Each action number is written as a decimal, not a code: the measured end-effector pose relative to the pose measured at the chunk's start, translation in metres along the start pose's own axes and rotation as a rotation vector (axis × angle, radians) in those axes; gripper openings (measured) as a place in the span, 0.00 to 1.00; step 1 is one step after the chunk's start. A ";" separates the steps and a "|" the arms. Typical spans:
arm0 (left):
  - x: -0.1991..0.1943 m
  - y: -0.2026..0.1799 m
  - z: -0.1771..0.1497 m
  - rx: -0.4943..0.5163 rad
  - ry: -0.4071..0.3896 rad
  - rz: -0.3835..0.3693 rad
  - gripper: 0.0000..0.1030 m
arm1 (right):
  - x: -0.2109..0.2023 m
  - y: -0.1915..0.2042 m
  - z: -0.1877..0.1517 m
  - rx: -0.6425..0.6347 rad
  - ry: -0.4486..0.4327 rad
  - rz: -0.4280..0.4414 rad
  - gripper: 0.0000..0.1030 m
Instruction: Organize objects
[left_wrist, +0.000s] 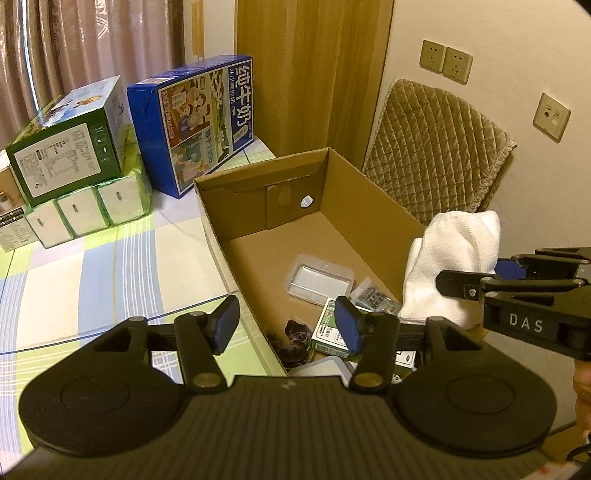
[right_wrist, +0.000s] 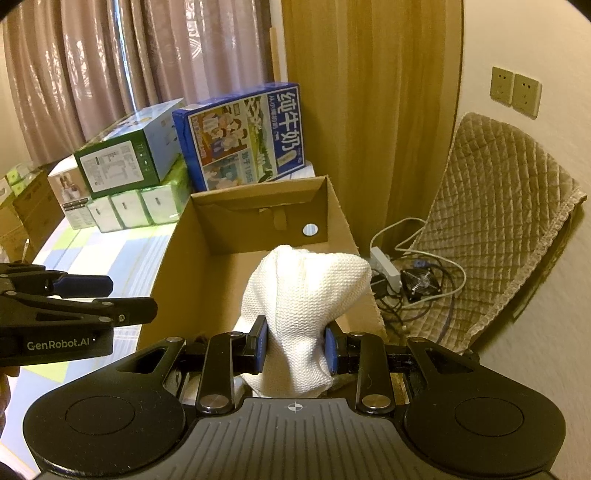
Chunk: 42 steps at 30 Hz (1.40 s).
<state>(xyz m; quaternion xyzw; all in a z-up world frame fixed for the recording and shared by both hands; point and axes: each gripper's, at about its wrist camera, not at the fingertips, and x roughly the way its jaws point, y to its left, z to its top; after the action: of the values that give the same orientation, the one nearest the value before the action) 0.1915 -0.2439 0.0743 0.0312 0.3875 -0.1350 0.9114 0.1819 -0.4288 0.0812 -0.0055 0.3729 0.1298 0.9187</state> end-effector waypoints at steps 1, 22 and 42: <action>0.000 0.001 0.000 -0.003 0.001 0.001 0.59 | 0.000 0.000 0.001 0.002 -0.001 0.002 0.27; 0.003 0.031 -0.009 -0.032 -0.021 0.075 0.99 | 0.010 -0.007 0.028 0.074 -0.074 0.055 0.69; -0.038 0.013 -0.034 -0.056 -0.057 0.091 0.99 | -0.035 -0.025 -0.017 0.085 -0.034 0.018 0.92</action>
<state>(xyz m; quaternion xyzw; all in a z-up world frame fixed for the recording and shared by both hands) 0.1464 -0.2171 0.0767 0.0196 0.3630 -0.0833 0.9279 0.1526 -0.4631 0.0907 0.0389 0.3626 0.1223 0.9231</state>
